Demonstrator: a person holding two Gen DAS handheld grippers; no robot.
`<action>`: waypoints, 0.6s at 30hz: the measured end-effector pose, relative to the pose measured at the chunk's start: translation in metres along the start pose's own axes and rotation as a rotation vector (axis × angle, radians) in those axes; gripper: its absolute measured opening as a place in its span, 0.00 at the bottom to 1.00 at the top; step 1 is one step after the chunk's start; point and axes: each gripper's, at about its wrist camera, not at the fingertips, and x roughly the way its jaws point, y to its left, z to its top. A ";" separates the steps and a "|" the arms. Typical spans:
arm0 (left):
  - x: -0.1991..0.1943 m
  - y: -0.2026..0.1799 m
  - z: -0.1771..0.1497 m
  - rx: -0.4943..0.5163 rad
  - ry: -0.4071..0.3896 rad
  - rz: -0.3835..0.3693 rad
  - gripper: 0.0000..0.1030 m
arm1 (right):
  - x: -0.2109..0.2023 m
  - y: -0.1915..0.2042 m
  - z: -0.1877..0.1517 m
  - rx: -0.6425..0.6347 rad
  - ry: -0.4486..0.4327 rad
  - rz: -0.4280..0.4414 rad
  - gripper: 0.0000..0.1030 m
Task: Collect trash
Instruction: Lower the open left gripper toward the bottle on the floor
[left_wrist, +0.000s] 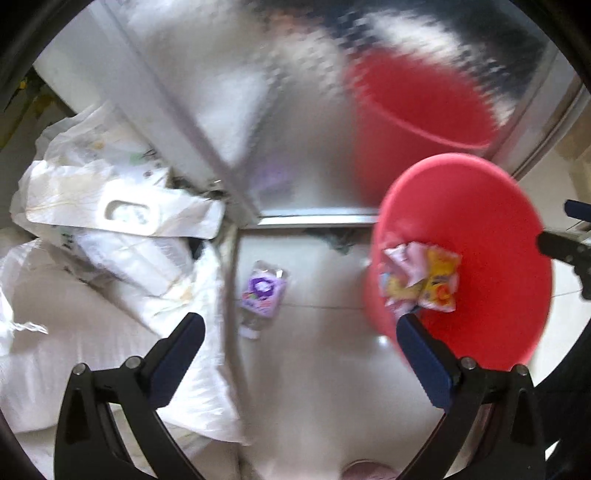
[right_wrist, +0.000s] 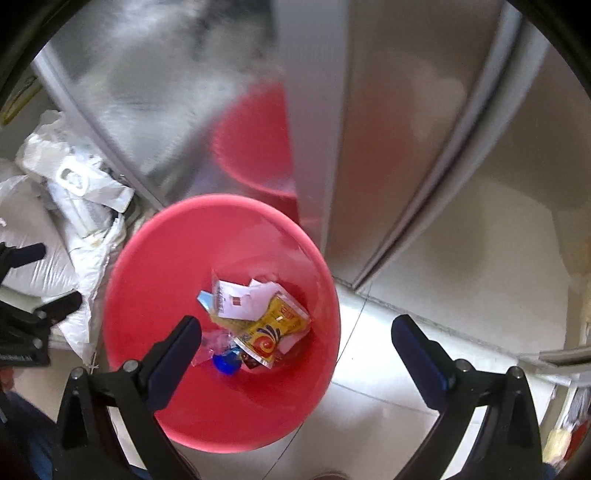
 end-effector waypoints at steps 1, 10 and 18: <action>0.002 0.005 -0.001 0.020 0.003 0.007 1.00 | 0.004 -0.002 -0.001 0.012 0.013 0.009 1.00; 0.049 0.039 -0.013 0.101 0.058 -0.001 1.00 | 0.025 -0.006 -0.007 0.030 0.070 -0.013 1.00; 0.115 0.045 -0.025 0.085 0.037 -0.003 1.00 | 0.060 0.000 -0.015 0.051 0.154 -0.086 0.64</action>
